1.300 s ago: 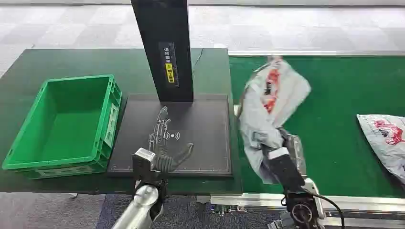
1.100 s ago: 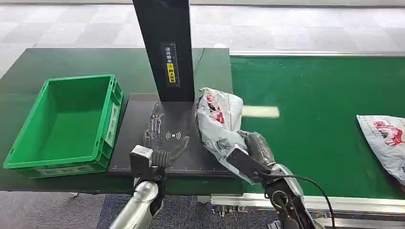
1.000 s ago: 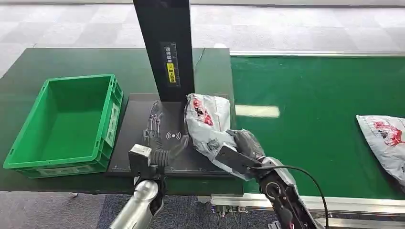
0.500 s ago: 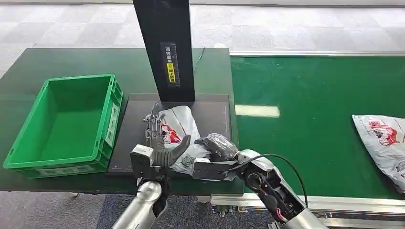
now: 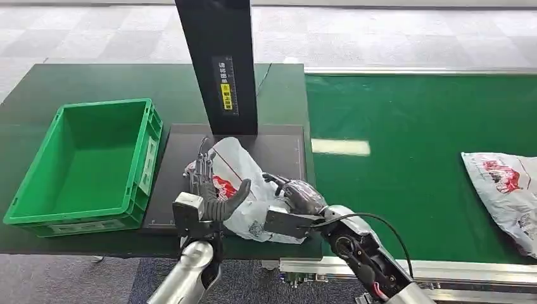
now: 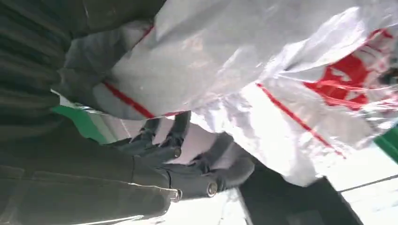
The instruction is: Moved the parcel from conveyor to table for the left to box.
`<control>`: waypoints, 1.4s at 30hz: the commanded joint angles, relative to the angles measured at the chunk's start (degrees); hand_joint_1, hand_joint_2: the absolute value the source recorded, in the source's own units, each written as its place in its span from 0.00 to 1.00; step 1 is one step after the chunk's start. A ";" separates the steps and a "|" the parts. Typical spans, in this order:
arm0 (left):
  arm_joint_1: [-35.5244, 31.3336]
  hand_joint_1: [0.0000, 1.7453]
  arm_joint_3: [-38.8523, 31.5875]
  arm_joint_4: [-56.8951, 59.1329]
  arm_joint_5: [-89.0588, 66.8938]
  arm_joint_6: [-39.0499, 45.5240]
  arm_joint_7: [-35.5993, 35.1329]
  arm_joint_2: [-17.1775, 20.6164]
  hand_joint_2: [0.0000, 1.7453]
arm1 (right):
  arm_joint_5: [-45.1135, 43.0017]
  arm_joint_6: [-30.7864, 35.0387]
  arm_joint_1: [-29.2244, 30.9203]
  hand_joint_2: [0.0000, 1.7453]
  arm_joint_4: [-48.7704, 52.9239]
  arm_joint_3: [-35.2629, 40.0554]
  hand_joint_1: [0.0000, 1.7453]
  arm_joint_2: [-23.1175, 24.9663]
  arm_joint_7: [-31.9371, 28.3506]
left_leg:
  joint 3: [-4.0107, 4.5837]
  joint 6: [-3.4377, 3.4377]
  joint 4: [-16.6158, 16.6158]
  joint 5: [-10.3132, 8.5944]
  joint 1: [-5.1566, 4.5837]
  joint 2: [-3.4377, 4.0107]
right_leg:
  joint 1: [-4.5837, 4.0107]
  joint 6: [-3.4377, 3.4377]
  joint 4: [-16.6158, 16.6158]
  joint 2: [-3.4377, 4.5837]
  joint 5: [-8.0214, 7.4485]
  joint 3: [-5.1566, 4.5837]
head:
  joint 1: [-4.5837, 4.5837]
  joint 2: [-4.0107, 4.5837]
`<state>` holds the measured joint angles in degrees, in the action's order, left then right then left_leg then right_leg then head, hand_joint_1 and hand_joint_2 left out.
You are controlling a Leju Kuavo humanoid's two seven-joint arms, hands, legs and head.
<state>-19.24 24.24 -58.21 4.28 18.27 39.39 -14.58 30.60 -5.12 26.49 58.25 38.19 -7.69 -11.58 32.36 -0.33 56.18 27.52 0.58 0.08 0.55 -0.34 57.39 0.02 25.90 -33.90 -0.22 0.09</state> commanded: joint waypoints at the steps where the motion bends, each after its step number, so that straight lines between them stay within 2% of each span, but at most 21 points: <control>1: -1.35 0.00 1.67 2.40 -0.65 0.46 -0.57 2.29 1.00 | -6.09 0.92 -6.90 1.00 2.19 -6.87 0.00 0.55 -2.42 | -0.13 0.00 -0.10 -0.01 0.00 -0.11 | -0.01 0.02 -0.09 -0.11 0.02 0.16 | 0.00 0.00; 9: -1.35 0.00 1.67 2.41 -0.67 0.48 -0.58 2.26 1.00 | -6.01 0.89 -6.63 1.00 2.36 -6.85 0.00 0.60 -2.34 | -0.12 0.00 -0.09 -0.01 -0.02 -0.04 | 0.01 0.03 -0.07 -0.01 0.00 0.14 | 0.00 0.00; 10: -1.37 0.00 1.71 2.68 -1.17 0.46 -0.92 2.19 1.00 | -10.30 1.03 -8.43 1.00 3.53 -9.74 0.00 1.92 -4.90 | -0.06 0.00 -0.05 0.00 0.00 -0.02 | 0.00 0.03 -0.03 0.01 0.00 0.08 | 0.00 0.00; 11: -1.46 0.00 1.80 3.05 -1.58 0.34 -1.11 2.14 1.00 | -10.79 1.65 -9.52 1.00 4.03 -10.17 0.00 2.24 -5.98 | -0.13 0.00 -0.08 0.00 -0.01 -0.01 | 0.01 0.04 -0.06 0.01 0.01 0.13 | 0.00 0.00; 14: -2.74 0.00 3.34 5.61 -5.27 0.63 -1.86 2.27 1.00 | -11.16 7.45 -13.03 1.00 5.31 -12.14 0.00 4.24 -11.18 | -0.08 -0.01 -0.06 0.00 0.03 -0.09 | -0.03 0.03 -0.07 -0.07 0.02 0.12 | 0.00 0.00; 17: -3.32 0.00 2.81 6.67 -6.37 -0.49 -1.59 2.03 1.00 | -10.21 10.61 -14.42 1.00 8.27 -12.97 0.00 4.56 -13.18 | -0.22 -0.01 -0.13 0.02 0.02 -0.11 | -0.02 0.04 -0.13 -0.08 0.05 0.25 | 0.00 0.00; 22: -2.37 0.00 1.93 5.55 -8.08 -1.87 -1.32 2.24 1.00 | -14.69 18.50 -19.59 1.00 21.45 -21.50 0.00 4.70 -18.16 | 0.00 0.00 -0.04 0.00 -0.04 -0.11 | 0.04 0.00 0.01 -0.09 0.04 0.01 | 0.00 0.00; 25: -3.50 0.00 4.18 7.86 -12.47 -1.83 -3.25 2.79 1.00 | -18.21 22.05 -21.38 1.00 26.51 -26.59 0.00 5.73 -22.23 | 0.03 0.00 -0.02 0.00 -0.04 -0.11 | 0.03 0.00 0.01 -0.09 0.04 0.00 | 0.00 0.00; 27: -4.06 0.00 3.96 9.73 -14.15 0.00 -4.09 1.74 1.00 | -20.05 30.23 -22.00 1.00 28.43 -30.88 0.00 9.19 -24.89 | -0.03 0.00 -0.05 -0.01 -0.05 -0.18 | 0.05 0.01 -0.01 -0.15 0.06 0.07 | -0.02 0.00; 28: -4.63 0.00 4.92 11.07 -15.83 0.71 -5.13 1.49 1.00 | -20.96 31.41 -21.96 1.00 28.61 -30.72 0.00 9.05 -24.73 | -0.01 -0.01 -0.05 -0.01 -0.04 -0.16 | 0.04 0.02 -0.01 -0.14 0.05 0.05 | 0.00 0.00; 29: -5.10 0.00 5.82 12.15 -17.03 0.73 -6.18 1.46 1.00 | -21.51 32.24 -22.01 0.00 28.64 -30.69 0.00 9.04 -24.83 | -0.08 -0.01 -0.06 0.01 -0.03 -0.15 | 0.02 0.03 -0.03 -0.13 0.07 0.12 | 0.02 0.00; 31: -6.29 0.00 7.79 15.31 -20.45 0.22 -10.10 1.22 1.00 | -22.19 33.42 -21.85 0.00 27.80 -29.29 0.00 8.12 -25.04 | -0.05 0.00 -0.05 -0.01 -0.02 -0.19 | 0.02 0.01 -0.04 -0.16 0.06 0.11 | 0.00 0.00; 33: -7.04 0.00 9.45 17.30 -25.21 4.02 -11.77 1.08 1.00 | -21.98 34.60 -22.05 0.00 27.76 -28.89 0.00 8.22 -25.63 | -0.13 0.00 -0.09 0.00 -0.02 -0.09 | 0.02 0.01 -0.08 -0.08 0.03 0.15 | 0.02 0.00; 36: -7.19 0.00 8.77 18.18 -26.45 3.54 -13.33 0.76 1.00 | -21.94 36.21 -22.58 0.00 28.73 -28.83 0.00 8.55 -26.13 | -0.14 -0.01 -0.10 0.00 0.00 -0.10 | 0.00 0.02 -0.09 -0.09 0.03 0.16 | 0.00 0.00; 39: -7.57 0.00 9.05 19.67 -30.82 3.12 -18.06 1.08 1.00 | -22.01 36.93 -22.94 0.00 29.63 -28.71 0.00 8.54 -26.03 | -0.09 0.00 -0.07 0.02 0.00 -0.02 | 0.00 0.01 -0.06 -0.01 0.02 0.08 | 0.00 0.00; 40: -7.70 0.00 8.87 20.42 -31.89 3.03 -18.87 1.04 1.00 | -22.00 37.11 -23.02 1.00 29.75 -28.79 0.00 8.64 -26.03 | -0.09 0.00 -0.06 0.02 -0.02 0.01 | 0.02 0.01 -0.04 0.01 0.03 0.07 | 0.02 0.00; 42: -7.85 0.00 8.72 21.01 -32.64 2.96 -19.82 0.92 1.00 | -22.01 37.13 -23.02 1.00 29.74 -28.80 0.00 8.72 -25.88 | -0.19 0.00 -0.12 0.02 0.00 -0.04 | -0.01 0.02 -0.12 -0.04 0.03 0.21 | 0.00 0.00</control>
<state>-23.99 30.78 -45.74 -25.21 21.57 23.00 -14.23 8.94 31.43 3.87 86.90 10.91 -0.18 -37.57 32.37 -0.34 56.17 27.53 0.58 0.07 0.56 -0.35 57.38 0.03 25.91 -33.92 -0.22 0.09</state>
